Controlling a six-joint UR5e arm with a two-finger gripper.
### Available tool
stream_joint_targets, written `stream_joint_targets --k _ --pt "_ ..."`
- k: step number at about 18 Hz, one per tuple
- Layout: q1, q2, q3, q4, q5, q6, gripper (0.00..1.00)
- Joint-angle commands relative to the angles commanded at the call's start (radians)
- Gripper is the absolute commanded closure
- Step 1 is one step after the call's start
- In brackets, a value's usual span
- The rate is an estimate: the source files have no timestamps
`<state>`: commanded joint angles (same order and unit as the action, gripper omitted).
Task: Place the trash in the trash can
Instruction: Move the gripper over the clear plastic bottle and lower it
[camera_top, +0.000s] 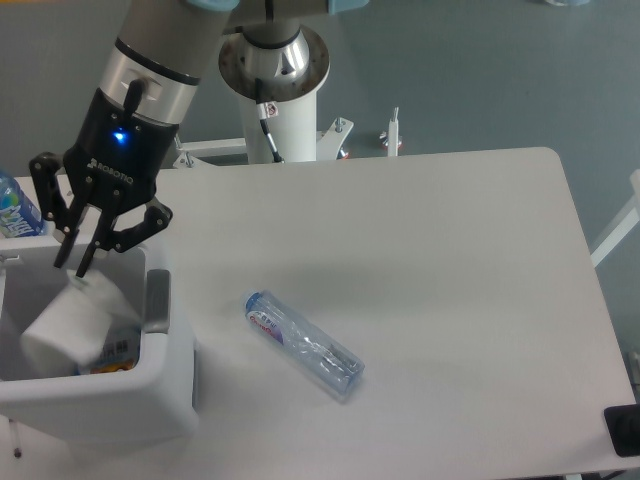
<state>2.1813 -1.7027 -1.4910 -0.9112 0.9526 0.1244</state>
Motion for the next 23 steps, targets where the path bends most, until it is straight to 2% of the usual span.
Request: stream_joint_targets --k 3,7,10,14,19,23 --pt "0.037 0.000 0.000 -0.003 0.003 -0.046 0.00" --pt "0.167 0.003 -0.012 -0.018 0.024 -0.161 0.00" --pt "0.250 0.003 -0.046 -0.046 0.061 -0.189 0.00" --pt "0.279 -0.026 -0.116 -0.057 0.188 -0.187 0.00" --pt "0.276 -0.141 -0.135 -0.057 0.327 -0.189 0.00" --pt "0.272 -0.221 -0.121 -0.057 0.418 -0.210 0.00"
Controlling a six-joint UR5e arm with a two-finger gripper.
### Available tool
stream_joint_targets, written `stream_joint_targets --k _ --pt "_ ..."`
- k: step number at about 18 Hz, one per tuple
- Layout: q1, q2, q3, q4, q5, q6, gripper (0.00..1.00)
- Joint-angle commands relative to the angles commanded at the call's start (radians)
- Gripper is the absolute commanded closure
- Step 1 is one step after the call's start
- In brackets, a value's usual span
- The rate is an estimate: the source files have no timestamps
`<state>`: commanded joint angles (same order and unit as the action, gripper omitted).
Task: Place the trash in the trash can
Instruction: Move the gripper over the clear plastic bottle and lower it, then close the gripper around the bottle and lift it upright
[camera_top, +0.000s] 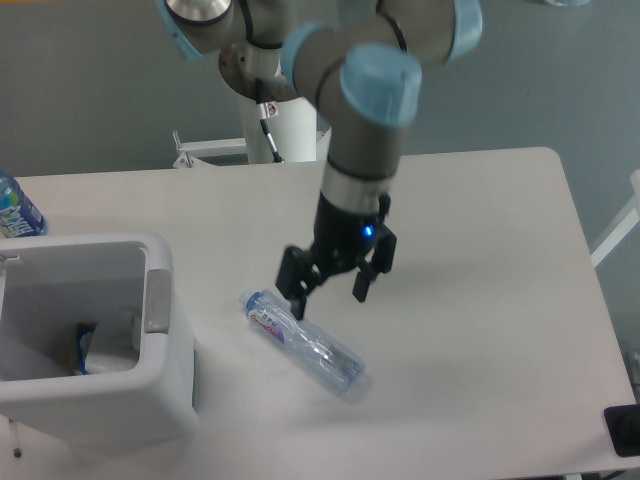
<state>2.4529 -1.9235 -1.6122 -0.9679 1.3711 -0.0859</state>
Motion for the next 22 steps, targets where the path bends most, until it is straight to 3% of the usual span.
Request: stream_joint_targets --k 6,10,22 --pt "-0.031 -0.098 0.003 0.005 0.057 0.000 0.00" --pt "-0.049 -0.169 0.052 0.006 0.075 -0.012 0.00" --pt "-0.091 -0.247 0.063 0.008 0.166 -0.035 0.00"
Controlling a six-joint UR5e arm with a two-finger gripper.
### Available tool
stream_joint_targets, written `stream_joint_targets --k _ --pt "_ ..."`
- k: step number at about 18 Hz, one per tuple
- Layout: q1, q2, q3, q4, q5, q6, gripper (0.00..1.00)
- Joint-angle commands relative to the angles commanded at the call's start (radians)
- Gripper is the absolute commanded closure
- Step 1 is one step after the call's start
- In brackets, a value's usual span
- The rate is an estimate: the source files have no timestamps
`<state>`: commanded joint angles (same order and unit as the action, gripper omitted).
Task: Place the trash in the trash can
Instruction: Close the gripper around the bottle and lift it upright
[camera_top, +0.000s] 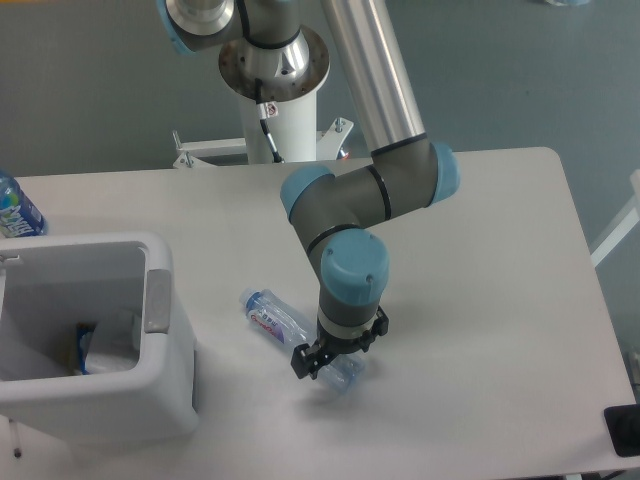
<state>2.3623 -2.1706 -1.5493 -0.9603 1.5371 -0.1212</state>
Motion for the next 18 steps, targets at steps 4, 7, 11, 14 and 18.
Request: stream_joint_targets --k 4,7,11,14,18 --pt "0.000 -0.008 -0.002 0.000 0.002 -0.015 0.09" --pt "0.000 -0.006 -0.002 0.000 0.002 -0.015 0.30" --pt "0.000 -0.002 -0.005 0.000 0.000 -0.014 0.39" --pt "0.000 0.002 -0.005 0.002 -0.002 -0.009 0.41" --pt "0.000 0.011 -0.005 0.002 -0.002 -0.003 0.42"
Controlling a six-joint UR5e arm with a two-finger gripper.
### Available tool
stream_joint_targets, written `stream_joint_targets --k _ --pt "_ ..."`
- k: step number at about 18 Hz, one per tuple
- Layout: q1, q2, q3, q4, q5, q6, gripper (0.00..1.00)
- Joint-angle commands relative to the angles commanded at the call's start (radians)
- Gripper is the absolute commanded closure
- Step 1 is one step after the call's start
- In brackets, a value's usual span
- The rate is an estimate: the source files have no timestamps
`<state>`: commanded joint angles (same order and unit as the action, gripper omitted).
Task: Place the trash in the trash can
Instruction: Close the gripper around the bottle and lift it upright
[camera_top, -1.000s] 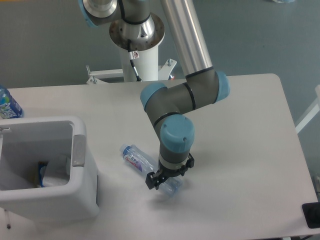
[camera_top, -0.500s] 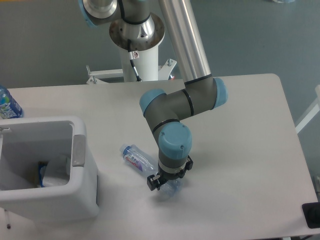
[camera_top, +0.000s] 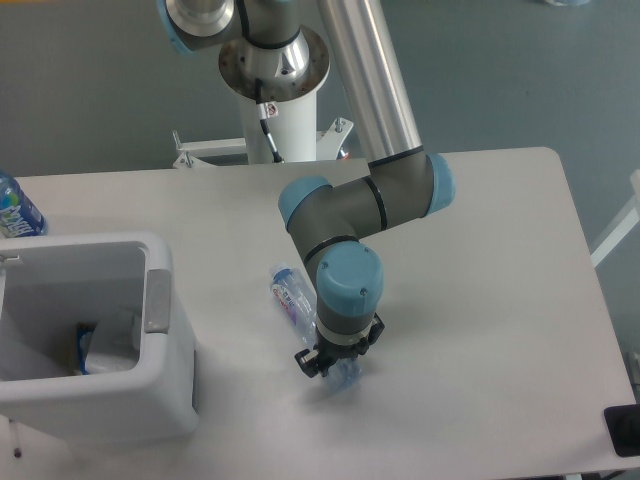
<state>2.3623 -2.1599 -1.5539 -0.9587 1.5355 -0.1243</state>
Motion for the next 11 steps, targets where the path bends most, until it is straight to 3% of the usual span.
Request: stream_joint_targets --k 4,7,11 --pt "0.002 0.043 0.029 -0.002 -0.002 0.023 0.42" --pt "0.029 0.130 0.049 0.012 -0.018 0.074 0.42" --pt "0.060 0.167 0.141 0.043 -0.152 0.069 0.42"
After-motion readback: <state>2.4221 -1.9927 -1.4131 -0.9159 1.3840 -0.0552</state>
